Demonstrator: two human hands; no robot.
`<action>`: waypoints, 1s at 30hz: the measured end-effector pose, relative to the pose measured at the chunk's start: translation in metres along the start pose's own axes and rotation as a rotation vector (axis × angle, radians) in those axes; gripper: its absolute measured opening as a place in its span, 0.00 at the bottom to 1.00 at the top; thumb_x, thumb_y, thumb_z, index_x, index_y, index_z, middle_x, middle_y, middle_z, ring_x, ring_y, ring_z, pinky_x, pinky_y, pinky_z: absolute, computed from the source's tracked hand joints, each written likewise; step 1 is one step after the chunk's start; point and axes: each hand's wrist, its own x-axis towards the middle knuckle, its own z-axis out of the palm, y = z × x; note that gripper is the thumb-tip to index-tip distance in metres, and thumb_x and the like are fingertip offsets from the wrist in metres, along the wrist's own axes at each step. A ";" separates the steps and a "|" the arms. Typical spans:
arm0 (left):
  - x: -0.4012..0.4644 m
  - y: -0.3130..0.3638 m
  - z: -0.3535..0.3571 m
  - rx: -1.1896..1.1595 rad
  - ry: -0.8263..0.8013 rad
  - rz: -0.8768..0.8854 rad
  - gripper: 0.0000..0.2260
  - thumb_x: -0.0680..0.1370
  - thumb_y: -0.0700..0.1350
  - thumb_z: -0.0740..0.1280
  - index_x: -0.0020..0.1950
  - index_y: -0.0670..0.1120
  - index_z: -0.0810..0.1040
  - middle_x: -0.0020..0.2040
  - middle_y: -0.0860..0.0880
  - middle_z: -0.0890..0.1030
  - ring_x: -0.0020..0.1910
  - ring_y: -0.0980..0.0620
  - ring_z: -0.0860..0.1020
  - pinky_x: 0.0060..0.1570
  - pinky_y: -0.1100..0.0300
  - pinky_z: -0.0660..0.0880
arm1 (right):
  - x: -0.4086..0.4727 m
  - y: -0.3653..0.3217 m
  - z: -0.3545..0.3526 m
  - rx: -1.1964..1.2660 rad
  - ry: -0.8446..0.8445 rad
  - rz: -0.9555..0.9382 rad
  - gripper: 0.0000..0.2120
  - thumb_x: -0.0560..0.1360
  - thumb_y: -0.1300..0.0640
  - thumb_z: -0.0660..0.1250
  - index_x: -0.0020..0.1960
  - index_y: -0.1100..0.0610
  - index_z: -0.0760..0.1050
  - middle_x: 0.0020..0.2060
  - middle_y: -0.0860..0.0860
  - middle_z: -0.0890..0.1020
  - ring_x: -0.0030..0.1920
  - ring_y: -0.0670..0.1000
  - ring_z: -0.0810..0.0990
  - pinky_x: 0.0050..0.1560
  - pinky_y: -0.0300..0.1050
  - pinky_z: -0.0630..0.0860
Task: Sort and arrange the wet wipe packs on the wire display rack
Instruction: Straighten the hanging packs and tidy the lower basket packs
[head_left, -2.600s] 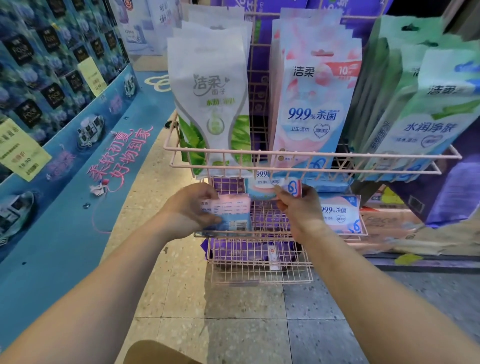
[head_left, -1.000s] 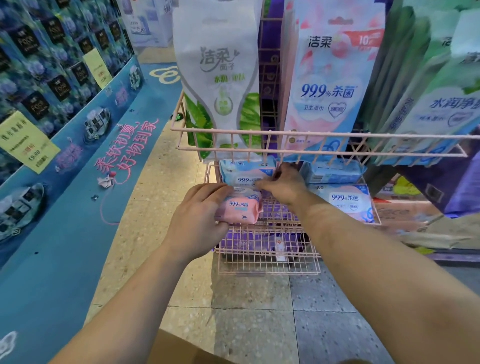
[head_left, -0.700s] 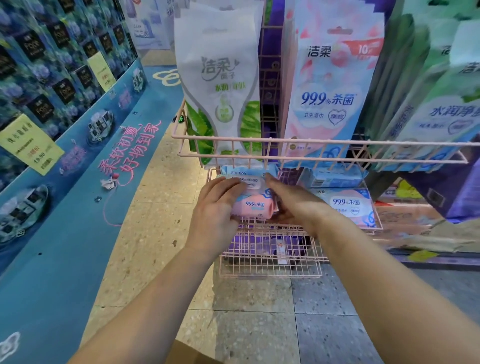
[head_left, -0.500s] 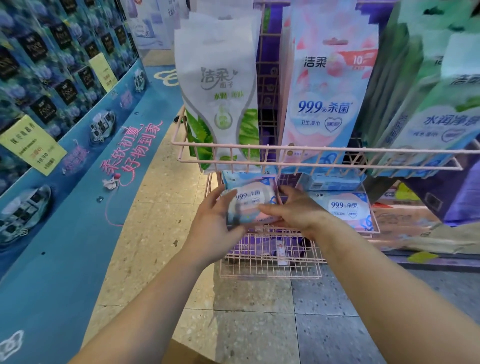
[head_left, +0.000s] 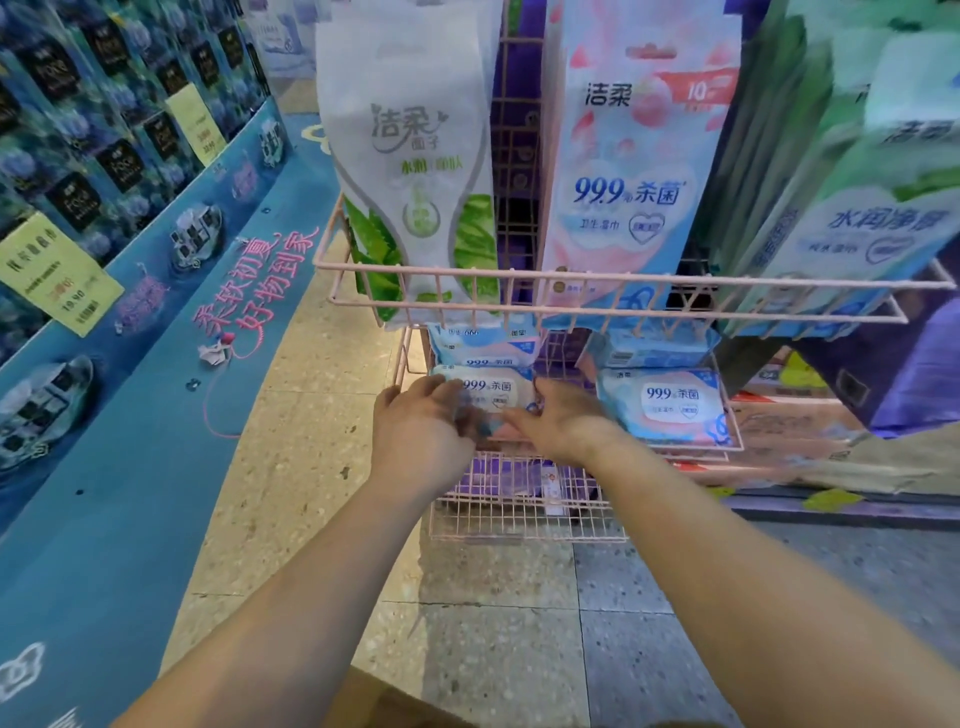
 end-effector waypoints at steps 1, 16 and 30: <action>0.001 0.001 -0.001 -0.024 0.000 0.000 0.18 0.75 0.51 0.66 0.63 0.48 0.77 0.63 0.46 0.77 0.61 0.44 0.76 0.64 0.52 0.65 | -0.002 0.001 -0.002 -0.020 0.025 -0.007 0.19 0.76 0.40 0.61 0.62 0.49 0.73 0.57 0.49 0.81 0.55 0.53 0.79 0.56 0.48 0.75; -0.002 0.055 0.019 -0.087 0.116 0.018 0.19 0.71 0.50 0.71 0.60 0.48 0.79 0.62 0.44 0.77 0.63 0.41 0.71 0.66 0.49 0.63 | -0.043 0.127 -0.052 -0.179 0.337 0.233 0.31 0.72 0.34 0.60 0.73 0.44 0.62 0.71 0.52 0.67 0.71 0.61 0.62 0.69 0.59 0.58; 0.046 0.145 0.024 -0.456 -0.347 -0.097 0.11 0.78 0.47 0.63 0.58 0.45 0.69 0.53 0.49 0.76 0.57 0.48 0.75 0.62 0.53 0.70 | 0.003 0.141 -0.094 0.370 0.397 0.199 0.17 0.71 0.47 0.66 0.53 0.57 0.78 0.44 0.54 0.82 0.47 0.57 0.80 0.46 0.47 0.77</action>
